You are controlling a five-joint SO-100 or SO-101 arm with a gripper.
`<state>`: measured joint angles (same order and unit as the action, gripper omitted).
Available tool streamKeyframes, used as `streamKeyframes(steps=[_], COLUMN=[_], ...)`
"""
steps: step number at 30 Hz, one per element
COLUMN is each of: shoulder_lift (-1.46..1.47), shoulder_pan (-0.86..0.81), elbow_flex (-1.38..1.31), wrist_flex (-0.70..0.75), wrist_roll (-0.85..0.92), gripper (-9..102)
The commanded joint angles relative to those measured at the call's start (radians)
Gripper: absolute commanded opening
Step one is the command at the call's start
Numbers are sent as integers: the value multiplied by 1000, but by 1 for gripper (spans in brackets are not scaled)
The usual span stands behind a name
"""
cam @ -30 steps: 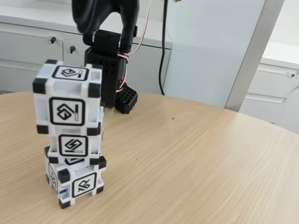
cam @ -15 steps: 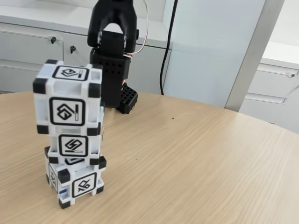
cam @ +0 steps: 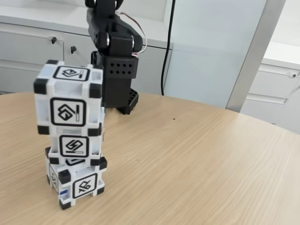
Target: Stack cubes from left to right.
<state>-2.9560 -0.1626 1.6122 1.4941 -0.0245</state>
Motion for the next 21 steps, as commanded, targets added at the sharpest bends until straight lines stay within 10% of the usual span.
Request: streamKeyframes(steps=[1,21], shoulder_lift=[-38,-334], shoulder_pan=[9,-8], elbow_flex=[124,1026], wrist_flex=[-52,-420], wrist_roll=[6,94], gripper=[0,0])
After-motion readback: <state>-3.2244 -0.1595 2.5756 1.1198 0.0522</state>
